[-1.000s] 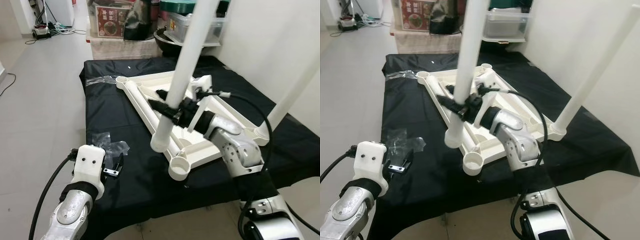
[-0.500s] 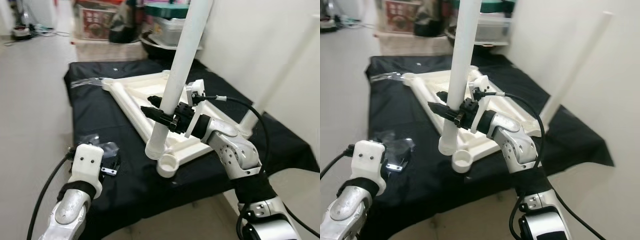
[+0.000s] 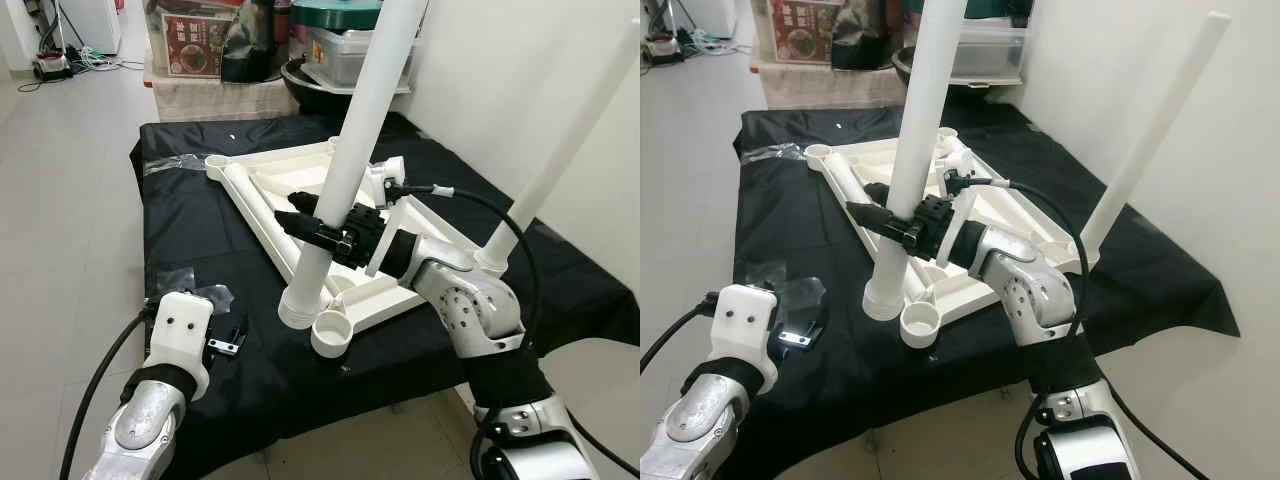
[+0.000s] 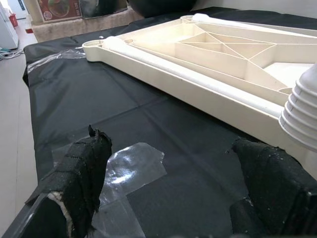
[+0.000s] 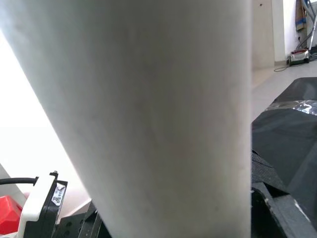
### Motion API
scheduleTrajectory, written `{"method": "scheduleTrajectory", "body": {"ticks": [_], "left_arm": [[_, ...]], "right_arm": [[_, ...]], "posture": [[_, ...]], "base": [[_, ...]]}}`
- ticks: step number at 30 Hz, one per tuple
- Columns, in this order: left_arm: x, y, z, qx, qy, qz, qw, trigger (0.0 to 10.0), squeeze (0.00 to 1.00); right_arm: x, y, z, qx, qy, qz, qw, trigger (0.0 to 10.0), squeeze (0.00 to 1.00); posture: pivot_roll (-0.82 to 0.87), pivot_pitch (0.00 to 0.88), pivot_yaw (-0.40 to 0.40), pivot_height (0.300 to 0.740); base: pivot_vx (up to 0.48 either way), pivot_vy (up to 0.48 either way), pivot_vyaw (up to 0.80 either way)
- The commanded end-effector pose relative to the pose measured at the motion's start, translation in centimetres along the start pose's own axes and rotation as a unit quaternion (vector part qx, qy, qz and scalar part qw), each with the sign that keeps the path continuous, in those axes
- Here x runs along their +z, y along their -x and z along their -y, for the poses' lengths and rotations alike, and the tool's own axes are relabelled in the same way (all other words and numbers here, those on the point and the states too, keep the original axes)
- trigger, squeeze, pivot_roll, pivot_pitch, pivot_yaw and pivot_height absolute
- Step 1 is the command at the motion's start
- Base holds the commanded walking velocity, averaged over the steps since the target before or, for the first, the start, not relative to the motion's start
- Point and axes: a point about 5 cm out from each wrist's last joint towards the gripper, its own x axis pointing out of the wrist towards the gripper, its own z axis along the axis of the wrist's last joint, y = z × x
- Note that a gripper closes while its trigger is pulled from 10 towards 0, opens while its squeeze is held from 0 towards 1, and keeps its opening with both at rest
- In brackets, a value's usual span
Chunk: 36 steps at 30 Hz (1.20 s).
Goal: Building children table
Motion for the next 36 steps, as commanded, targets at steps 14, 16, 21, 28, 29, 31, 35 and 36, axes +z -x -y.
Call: {"method": "scheduleTrajectory", "body": {"ticks": [14,16,21,28,29,31,35,36], "left_arm": [[-0.5,0.1,0.5,-0.01,-0.016,-0.007,1.0,10.0,0.0],[-0.6,0.1,0.5,-0.008,-0.017,-0.008,1.0,10.0,0.0],[-0.3,0.0,0.3,0.005,0.0,0.0,1.0,10.0,0.0],[-0.4,0.0,0.2,0.004,0.0,-0.004,1.0,10.0,0.0],[-0.4,0.0,0.2,0.003,-0.002,-0.003,1.0,10.0,0.0],[-0.4,0.0,0.3,0.002,-0.002,-0.003,1.0,10.0,0.0],[-0.4,0.0,0.2,0.002,-0.002,-0.003,1.0,10.0,0.0],[-0.5,0.0,0.1,0.003,-0.001,-0.004,1.0,10.0,0.0]], "right_arm": [[0.2,0.2,-0.9,0.02,0.004,0.027,0.999,10.0,0.0],[0.1,0.3,-0.9,0.02,0.007,0.023,1.0,10.0,0.0],[-0.3,0.2,-0.9,0.017,0.015,0.013,1.0,10.0,0.0],[-0.6,0.2,-0.8,0.018,0.037,-0.003,0.999,10.0,0.0],[-0.7,0.2,-0.7,0.02,0.044,-0.007,0.999,10.0,0.0],[-0.8,0.3,-0.7,0.022,0.059,-0.015,0.998,10.0,0.0],[-1.2,0.2,-0.6,0.017,0.084,-0.03,0.996,10.0,0.0],[-1.6,0.1,-0.4,0.007,0.101,-0.036,0.994,10.0,0.0]], "posture": [[0.13,0.0,-0.116,0.74],[0.13,0.0,-0.116,0.74],[0.14,0.0,-0.12,0.74],[0.14,0.0,-0.119,0.74],[0.14,0.0,-0.119,0.74],[0.14,0.0,-0.118,0.74],[0.14,0.0,-0.116,0.74],[0.14,0.0,-0.116,0.74]], "base": [[0.0,-0.034,0.0],[0.0,-0.48,0.0],[0.0,-0.384,0.0],[0.0,0.0,0.0],[0.0,0.0,0.0],[0.0,0.0,0.0],[0.0,0.0,0.0],[0.0,0.0,0.0]]}}
